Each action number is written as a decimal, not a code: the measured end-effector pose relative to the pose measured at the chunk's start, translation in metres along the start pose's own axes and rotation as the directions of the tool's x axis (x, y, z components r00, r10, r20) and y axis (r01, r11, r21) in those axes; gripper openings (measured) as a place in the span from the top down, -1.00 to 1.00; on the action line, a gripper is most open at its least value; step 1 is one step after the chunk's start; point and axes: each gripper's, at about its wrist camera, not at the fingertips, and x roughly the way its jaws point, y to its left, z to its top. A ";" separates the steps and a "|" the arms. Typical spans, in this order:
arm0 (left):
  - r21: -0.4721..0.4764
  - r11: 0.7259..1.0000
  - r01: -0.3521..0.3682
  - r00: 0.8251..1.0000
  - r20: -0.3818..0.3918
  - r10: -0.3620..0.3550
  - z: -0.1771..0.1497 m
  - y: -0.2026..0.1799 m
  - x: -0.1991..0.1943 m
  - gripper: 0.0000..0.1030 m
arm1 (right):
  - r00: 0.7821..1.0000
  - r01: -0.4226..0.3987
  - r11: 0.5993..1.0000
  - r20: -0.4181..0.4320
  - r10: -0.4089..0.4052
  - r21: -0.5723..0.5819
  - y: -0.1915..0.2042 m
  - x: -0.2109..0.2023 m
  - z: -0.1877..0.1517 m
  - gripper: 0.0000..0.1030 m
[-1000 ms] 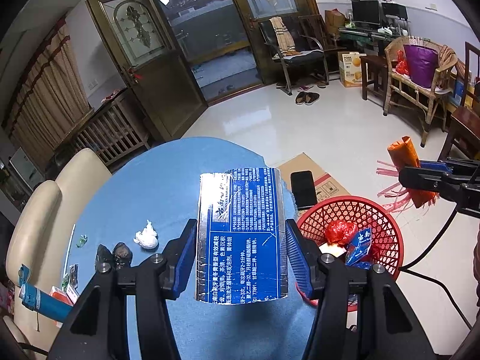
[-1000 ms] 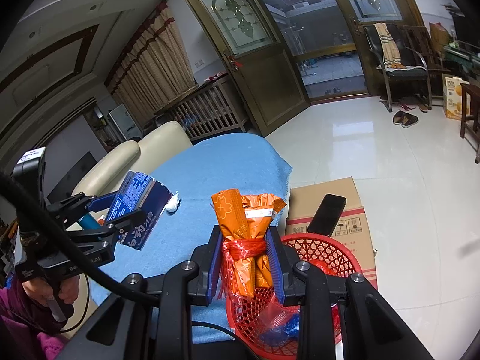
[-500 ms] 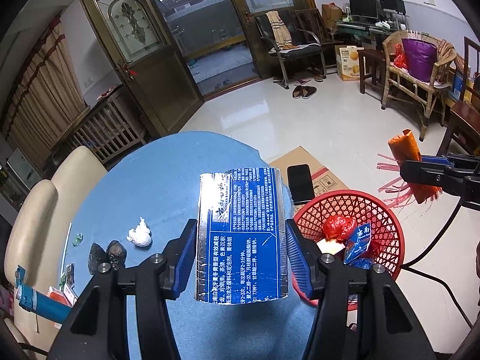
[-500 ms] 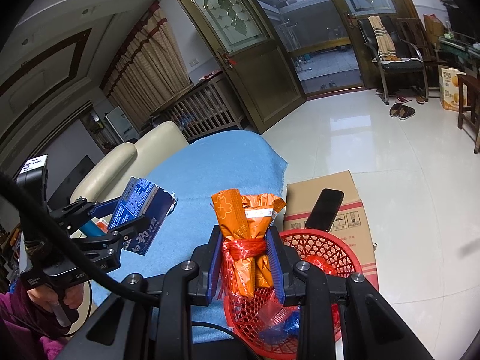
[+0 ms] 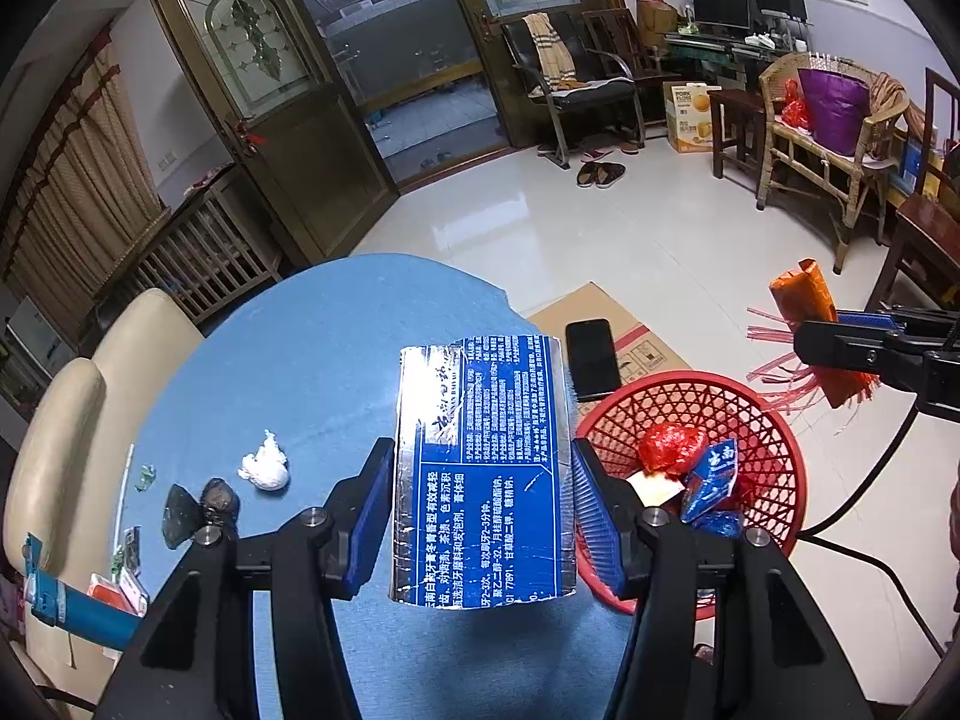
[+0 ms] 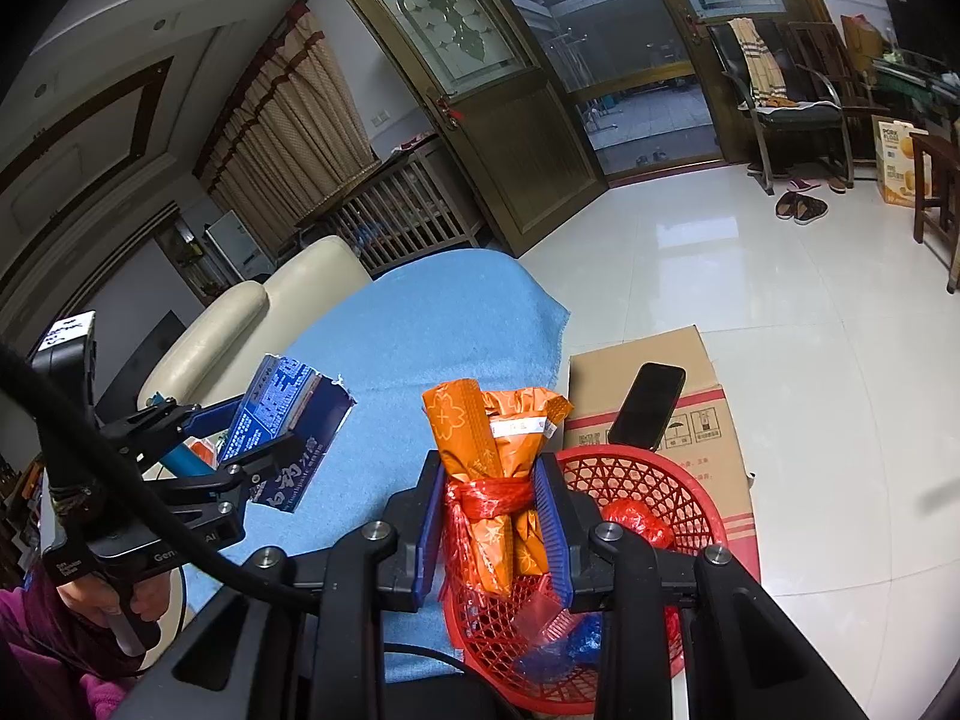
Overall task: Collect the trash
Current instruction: 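Open the left tool to drop the blue can while the right tool drops the orange bag, then grasp the black plastic bag with the left tool while the right tool grasps the white bag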
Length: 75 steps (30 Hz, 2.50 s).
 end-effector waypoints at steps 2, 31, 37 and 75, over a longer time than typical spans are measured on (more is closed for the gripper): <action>0.000 1.000 0.019 1.000 0.001 -0.019 -0.001 0.000 0.001 -0.15 | 1.000 0.000 1.000 0.001 0.000 0.003 -0.001 0.000 0.000 0.37; -0.060 0.980 0.188 0.982 -0.016 -0.189 -0.018 0.003 0.020 -0.22 | 1.000 -0.011 0.997 0.027 0.009 0.079 -0.019 0.004 -0.004 -0.43; -0.110 0.985 0.130 0.989 -0.049 -0.136 -0.050 0.031 0.027 -0.33 | 1.000 -0.011 0.997 0.028 0.009 0.070 -0.016 0.007 -0.003 -0.43; -0.572 0.810 -0.128 0.982 -0.186 0.024 -0.156 0.291 0.122 -0.37 | 0.915 -0.223 0.966 -0.370 0.160 -0.134 0.213 0.349 0.041 -0.38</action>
